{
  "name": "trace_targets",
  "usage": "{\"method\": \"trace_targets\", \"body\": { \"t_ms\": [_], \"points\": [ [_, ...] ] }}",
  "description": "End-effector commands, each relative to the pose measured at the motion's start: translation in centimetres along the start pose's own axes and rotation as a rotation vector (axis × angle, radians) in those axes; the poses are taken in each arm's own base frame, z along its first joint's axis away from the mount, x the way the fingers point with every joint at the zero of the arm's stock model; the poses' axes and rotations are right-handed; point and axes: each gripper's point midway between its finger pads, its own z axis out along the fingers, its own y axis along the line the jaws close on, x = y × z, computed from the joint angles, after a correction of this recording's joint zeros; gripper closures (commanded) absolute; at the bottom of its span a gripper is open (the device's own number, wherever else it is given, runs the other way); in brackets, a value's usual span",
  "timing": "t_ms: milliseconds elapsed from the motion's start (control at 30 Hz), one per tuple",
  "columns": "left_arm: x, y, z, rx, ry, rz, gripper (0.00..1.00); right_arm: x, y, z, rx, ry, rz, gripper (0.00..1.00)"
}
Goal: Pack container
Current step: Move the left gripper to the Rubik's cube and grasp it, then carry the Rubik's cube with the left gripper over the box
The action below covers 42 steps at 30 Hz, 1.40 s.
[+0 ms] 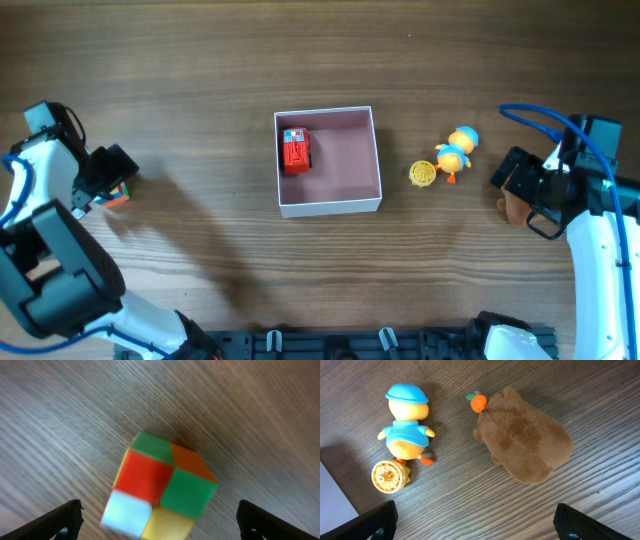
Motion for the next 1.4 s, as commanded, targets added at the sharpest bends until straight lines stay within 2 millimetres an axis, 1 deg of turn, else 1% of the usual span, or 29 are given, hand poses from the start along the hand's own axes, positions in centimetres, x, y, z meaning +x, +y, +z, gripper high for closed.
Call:
{"method": "trace_targets", "body": {
  "t_ms": [0, 67, 133, 167, 200, 300, 400, 500, 533, 633, 667, 700, 733, 800, 833, 900, 933, 967, 1000, 1033, 1100, 1133, 1167, 1200, 1233, 1267, 1300, 1367],
  "points": [
    [0.7, 0.0, 2.6, -0.003, 0.057, 0.036, 0.00, -0.7, 0.4, -0.4, -0.021, -0.014, -0.004, 0.00],
    [0.4, -0.1, 2.9, -0.001, 0.048, 0.036, 0.00, -0.7, 0.4, -0.4, -0.021, -0.014, -0.004, 0.00],
    [0.0, -0.2, 2.9, 0.004, 0.030, 0.037, 0.06, -0.7, 0.4, -0.4, -0.021, -0.014, -0.005, 0.00],
    [-0.1, -0.2, 2.9, 0.005, 0.025, 0.036, 0.14, -0.7, 0.4, -0.4, -0.021, -0.014, -0.005, 0.00],
    [-0.3, -0.3, 2.9, 0.006, 0.020, 0.036, 0.27, -0.7, 0.4, -0.4, -0.021, -0.014, -0.005, 0.00],
    [-0.3, -0.3, 2.9, 0.007, 0.017, 0.035, 0.46, -0.6, 0.4, -0.4, -0.020, -0.013, -0.005, 0.00],
    [-0.3, -0.3, 2.9, 0.008, 0.017, 0.035, 0.54, -0.6, 0.4, -0.4, -0.020, -0.013, -0.005, 0.00],
    [-0.3, -0.3, 2.9, 0.008, 0.017, 0.034, 0.67, -0.6, 0.4, -0.4, -0.020, -0.013, -0.004, 0.00],
    [-0.3, -0.4, 2.9, 0.013, 0.018, 0.032, 0.73, -0.6, 0.4, -0.4, -0.020, -0.013, -0.005, 0.00],
    [-0.2, -0.9, 2.8, 0.042, 0.023, 0.032, 0.80, -0.7, 0.4, -0.4, -0.021, -0.014, -0.004, 0.00],
    [-0.2, -1.2, 2.5, 0.057, 0.025, 0.032, 0.85, -0.7, 0.4, -0.4, -0.021, -0.014, -0.005, 0.00],
    [-0.2, -1.5, 2.0, 0.077, 0.023, 0.032, 0.87, -0.7, 0.4, -0.4, -0.021, -0.014, -0.004, 0.00],
    [-0.4, -1.9, 1.3, 0.097, 0.016, 0.035, 0.88, -0.7, 0.4, -0.4, -0.021, -0.014, -0.004, 0.00],
    [-1.1, -3.1, -1.4, 0.129, -0.020, 0.056, 0.92, -0.7, 0.4, -0.4, -0.021, -0.014, -0.004, 0.00],
    [-1.3, -3.9, -3.1, 0.150, -0.047, 0.075, 0.96, -0.7, 0.5, -0.4, -0.021, -0.014, -0.004, 0.00],
    [-1.3, -6.6, -8.1, 0.197, -0.133, 0.149, 0.96, -0.6, 0.4, -0.4, -0.021, -0.013, -0.004, 0.00],
    [-0.8, -8.1, -10.4, 0.222, -0.172, 0.192, 0.96, -0.6, 0.5, -0.4, -0.021, -0.013, -0.004, 0.00],
    [0.2, -10.1, -13.2, 0.259, -0.221, 0.255, 0.96, -0.6, 0.5, -0.4, -0.021, -0.013, -0.004, 0.01],
    [2.0, -13.0, -16.7, 0.320, -0.286, 0.343, 0.96, -0.6, 0.5, -0.4, -0.021, -0.013, -0.003, 0.00],
    [4.1, -15.5, -19.3, 0.381, -0.331, 0.409, 0.96, -0.6, 0.4, -0.4, -0.021, -0.012, -0.003, 0.00],
    [7.2, -18.6, -22.4, 0.463, -0.384, 0.483, 0.96, -0.6, 0.4, -0.4, -0.021, -0.011, -0.003, 0.00],
    [10.0, -21.2, -24.2, 0.522, -0.411, 0.533, 0.96, -0.6, 0.4, -0.4, -0.020, -0.010, -0.003, 0.00],
    [12.0, -22.9, -25.0, 0.555, -0.422, 0.576, 0.96, -0.6, 0.4, -0.4, -0.020, -0.009, -0.003, 0.00],
    [13.4, -24.2, -25.4, 0.574, -0.429, 0.607, 0.96, -0.5, 0.4, -0.4, -0.020, -0.009, -0.003, 0.00],
    [15.4, -26.0, -25.5, 0.592, -0.427, 0.646, 0.96, -0.5, 0.4, -0.4, -0.020, -0.008, -0.003, 0.00],
    [17.7, -28.0, -25.1, 0.614, -0.413, 0.708, 0.96, -0.5, 0.4, -0.4, -0.020, -0.008, -0.003, 0.00],
    [19.2, -29.5, -24.4, 0.622, -0.394, 0.743, 0.96, -0.5, 0.4, -0.4, -0.020, -0.007, -0.003, 0.00],
    [21.4, -32.0, -21.8, 0.607, -0.348, 0.790, 0.96, -0.4, 0.4, -0.4, -0.019, -0.005, -0.004, 0.00]
  ]
}}
